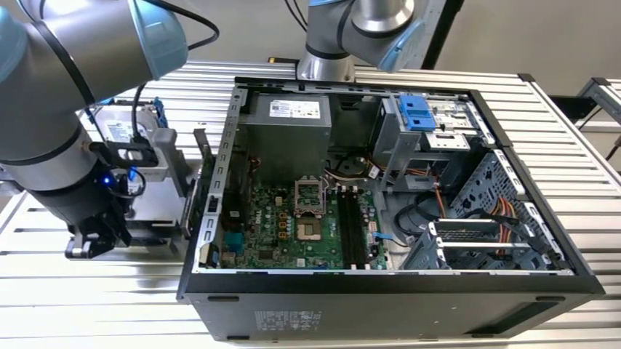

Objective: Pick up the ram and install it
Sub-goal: 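Pick up the ram and move it above insertion slot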

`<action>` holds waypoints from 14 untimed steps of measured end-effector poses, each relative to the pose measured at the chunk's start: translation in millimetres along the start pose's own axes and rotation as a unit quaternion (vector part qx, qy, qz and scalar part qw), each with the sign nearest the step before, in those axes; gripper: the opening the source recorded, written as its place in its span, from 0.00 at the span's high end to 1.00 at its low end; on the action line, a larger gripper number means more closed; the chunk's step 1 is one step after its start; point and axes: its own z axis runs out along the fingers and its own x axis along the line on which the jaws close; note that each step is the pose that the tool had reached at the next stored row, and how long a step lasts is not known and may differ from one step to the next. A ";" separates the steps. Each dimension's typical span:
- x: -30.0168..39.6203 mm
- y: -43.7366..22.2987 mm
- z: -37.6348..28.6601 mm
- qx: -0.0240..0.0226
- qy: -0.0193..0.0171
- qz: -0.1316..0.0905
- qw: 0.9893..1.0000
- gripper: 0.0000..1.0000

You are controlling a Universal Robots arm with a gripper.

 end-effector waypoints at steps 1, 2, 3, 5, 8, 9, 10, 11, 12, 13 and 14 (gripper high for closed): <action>0.0 0.0 -0.4 0.000 0.000 0.000 1.000 1.00; 0.0 0.0 -0.7 0.000 0.000 0.000 1.000 1.00; 0.0 0.0 -1.0 0.000 0.000 0.000 1.000 1.00; -0.1 0.0 -1.5 0.000 0.000 0.000 1.000 1.00; -0.1 0.1 -2.4 0.000 0.000 0.000 1.000 1.00; -0.1 0.0 -2.7 0.000 0.000 0.000 1.000 1.00; -0.1 0.1 -3.0 0.000 0.000 0.000 1.000 1.00; -0.1 0.1 -3.3 0.000 0.000 0.000 1.000 1.00; -0.1 0.1 -3.6 0.000 0.000 0.000 1.000 1.00; -0.1 0.1 -3.8 0.000 0.000 0.000 1.000 1.00; -0.1 0.1 -4.2 0.000 0.000 0.000 1.000 1.00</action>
